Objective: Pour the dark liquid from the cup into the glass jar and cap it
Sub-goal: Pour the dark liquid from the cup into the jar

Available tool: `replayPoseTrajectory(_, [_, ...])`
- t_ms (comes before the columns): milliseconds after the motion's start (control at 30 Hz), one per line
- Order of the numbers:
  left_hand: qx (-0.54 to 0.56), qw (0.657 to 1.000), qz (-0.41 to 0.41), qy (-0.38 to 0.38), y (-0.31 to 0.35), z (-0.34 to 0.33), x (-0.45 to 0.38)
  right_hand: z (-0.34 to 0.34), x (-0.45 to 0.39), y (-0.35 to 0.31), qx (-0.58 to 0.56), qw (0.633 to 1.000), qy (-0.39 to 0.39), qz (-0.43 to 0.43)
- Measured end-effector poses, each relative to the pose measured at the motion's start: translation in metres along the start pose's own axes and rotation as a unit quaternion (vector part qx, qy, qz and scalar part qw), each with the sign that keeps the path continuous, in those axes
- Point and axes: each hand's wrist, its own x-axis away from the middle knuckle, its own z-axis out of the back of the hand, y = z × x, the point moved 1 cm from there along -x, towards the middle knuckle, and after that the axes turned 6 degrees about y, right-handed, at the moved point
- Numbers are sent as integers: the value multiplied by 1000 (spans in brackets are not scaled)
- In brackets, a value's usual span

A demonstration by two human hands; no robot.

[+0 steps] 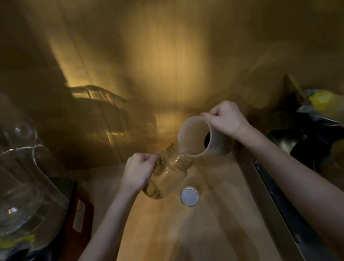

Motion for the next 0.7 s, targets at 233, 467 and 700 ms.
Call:
replayPoseTrajectory(233, [-10, 994, -30, 109, 19, 6, 0, 14, -12, -30, 79, 987, 46, 136])
replayPoseTrajectory(467, [-22, 985, -43, 167, 30, 8, 7, 16, -21, -59, 167, 957, 76, 224])
replayPoseTrajectory(700, [-25, 986, -27, 165, 22, 3, 10, 0, -22, -57, 186, 940, 95, 270])
